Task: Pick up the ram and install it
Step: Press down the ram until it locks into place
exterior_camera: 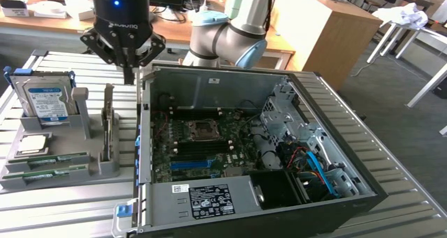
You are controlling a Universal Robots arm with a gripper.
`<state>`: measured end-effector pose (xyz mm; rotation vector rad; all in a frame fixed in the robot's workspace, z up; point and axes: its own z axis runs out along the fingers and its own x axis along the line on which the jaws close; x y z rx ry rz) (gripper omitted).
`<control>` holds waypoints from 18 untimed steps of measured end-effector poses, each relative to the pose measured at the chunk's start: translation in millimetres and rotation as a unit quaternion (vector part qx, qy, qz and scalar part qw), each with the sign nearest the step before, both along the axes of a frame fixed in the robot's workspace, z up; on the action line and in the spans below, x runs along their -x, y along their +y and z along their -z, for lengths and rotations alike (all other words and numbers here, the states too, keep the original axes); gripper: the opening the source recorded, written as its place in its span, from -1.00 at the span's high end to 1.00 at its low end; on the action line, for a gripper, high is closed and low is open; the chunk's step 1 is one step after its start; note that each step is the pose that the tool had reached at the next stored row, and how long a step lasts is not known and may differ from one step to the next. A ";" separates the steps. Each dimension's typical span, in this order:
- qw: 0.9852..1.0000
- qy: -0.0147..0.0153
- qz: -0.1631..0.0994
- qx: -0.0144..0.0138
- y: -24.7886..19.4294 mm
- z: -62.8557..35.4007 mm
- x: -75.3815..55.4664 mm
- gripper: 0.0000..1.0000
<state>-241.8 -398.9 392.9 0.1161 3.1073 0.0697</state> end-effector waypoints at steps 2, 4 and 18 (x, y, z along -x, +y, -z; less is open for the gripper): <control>1.000 0.000 0.000 0.000 0.0 0.0 3.8 0.80; 1.000 0.000 0.000 0.000 0.0 0.0 7.8 0.80; 1.000 0.000 0.000 0.000 0.0 0.0 31.8 0.80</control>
